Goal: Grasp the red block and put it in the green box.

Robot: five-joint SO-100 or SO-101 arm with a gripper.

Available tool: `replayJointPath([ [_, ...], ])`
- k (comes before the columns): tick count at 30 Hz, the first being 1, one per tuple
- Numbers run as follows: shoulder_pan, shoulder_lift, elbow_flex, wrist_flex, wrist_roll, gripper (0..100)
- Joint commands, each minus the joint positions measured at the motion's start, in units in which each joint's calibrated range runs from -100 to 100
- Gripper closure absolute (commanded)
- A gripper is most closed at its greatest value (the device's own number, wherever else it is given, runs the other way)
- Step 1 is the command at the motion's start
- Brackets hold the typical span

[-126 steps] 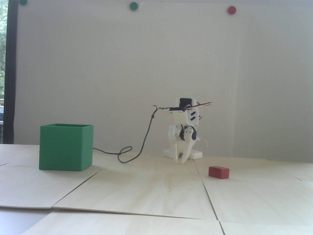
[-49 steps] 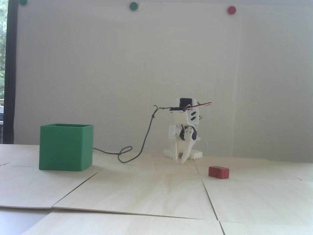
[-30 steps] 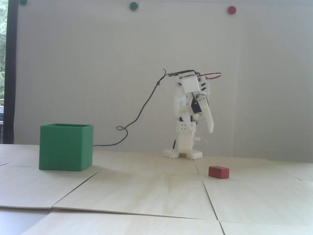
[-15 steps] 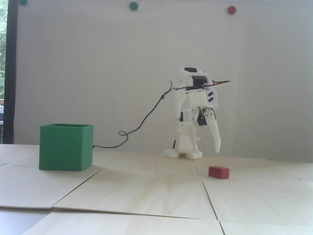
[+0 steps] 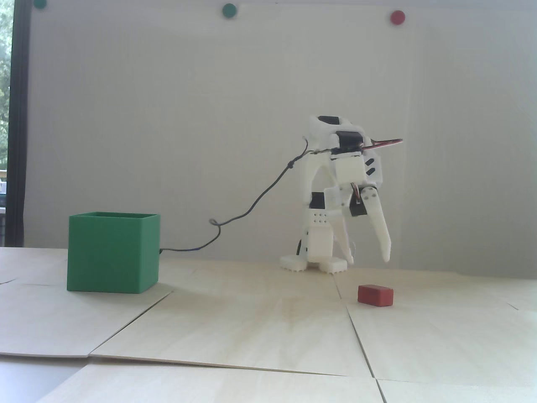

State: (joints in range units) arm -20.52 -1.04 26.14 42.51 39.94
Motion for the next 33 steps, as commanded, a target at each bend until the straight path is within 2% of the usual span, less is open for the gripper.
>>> replayJointPath([
  [1,-4.0,1.1,-5.7,-2.8,0.5,81],
  [5,-4.7,2.3,-5.7,-2.0,3.8,81],
  [19,-4.5,3.5,-4.9,-1.7,6.1,81],
  [22,-4.4,3.2,-5.7,3.2,7.5,81],
  [33,-4.1,2.7,-18.0,19.1,7.3,81],
])
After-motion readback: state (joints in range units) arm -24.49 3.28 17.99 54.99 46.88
